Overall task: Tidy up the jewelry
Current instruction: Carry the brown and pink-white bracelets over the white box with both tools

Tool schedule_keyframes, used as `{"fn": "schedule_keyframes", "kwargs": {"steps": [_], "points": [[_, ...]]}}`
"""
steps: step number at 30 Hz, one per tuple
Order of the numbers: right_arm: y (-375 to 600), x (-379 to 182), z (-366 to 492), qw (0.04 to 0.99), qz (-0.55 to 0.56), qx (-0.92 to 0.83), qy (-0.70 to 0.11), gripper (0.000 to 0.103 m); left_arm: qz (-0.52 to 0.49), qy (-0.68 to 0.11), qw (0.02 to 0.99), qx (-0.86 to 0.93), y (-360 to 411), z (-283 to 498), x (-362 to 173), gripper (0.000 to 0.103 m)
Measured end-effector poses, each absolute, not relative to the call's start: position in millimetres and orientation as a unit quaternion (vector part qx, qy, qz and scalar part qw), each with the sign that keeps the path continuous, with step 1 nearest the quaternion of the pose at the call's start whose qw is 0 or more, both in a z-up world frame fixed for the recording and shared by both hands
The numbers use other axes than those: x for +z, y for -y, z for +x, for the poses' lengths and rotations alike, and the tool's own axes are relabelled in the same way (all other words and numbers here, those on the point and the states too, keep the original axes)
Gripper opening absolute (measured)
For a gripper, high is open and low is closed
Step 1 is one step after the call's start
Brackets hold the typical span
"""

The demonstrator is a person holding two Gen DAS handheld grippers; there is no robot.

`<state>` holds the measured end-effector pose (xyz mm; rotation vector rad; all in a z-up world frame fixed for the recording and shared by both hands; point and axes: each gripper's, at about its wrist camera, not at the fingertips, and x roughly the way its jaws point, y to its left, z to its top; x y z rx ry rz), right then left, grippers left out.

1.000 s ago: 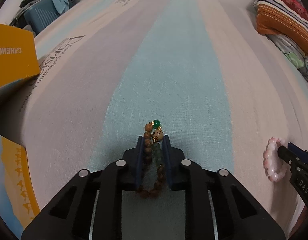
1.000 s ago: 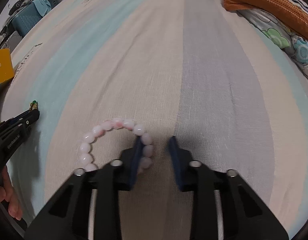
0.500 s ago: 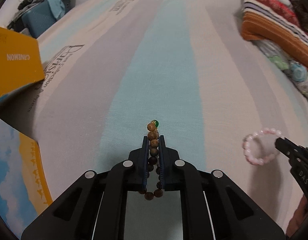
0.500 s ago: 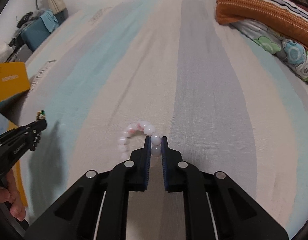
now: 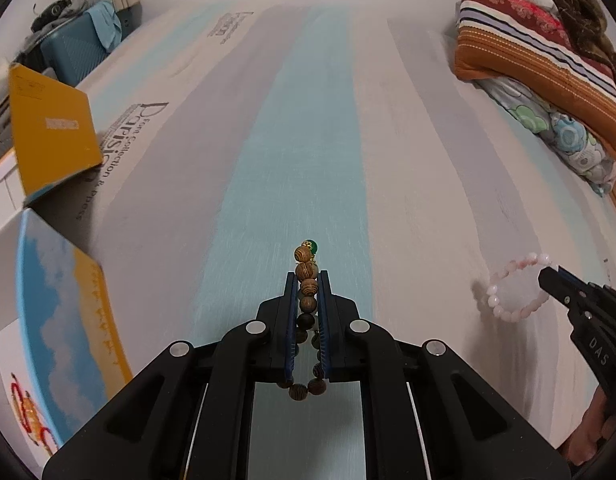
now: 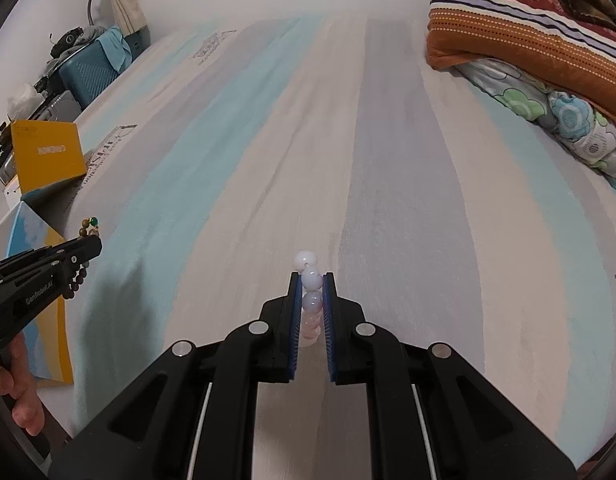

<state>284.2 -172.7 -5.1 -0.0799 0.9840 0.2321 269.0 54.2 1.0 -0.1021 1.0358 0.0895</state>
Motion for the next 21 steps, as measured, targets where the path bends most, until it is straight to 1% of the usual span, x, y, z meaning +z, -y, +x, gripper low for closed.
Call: {"fn": "schedule_keyframes", "kwargs": {"steps": [11, 21], "points": [[160.7, 26.6, 256.7, 0.883, -0.046, 0.101, -0.456, 0.01, -0.044, -0.478, 0.876, 0.042, -61.1, 229.3, 40.6, 0.009], [115.1, 61.7, 227.4, 0.893, -0.05, 0.113, -0.432, 0.01, -0.039, -0.448, 0.891, 0.058, -91.1, 184.5, 83.3, 0.009]]}}
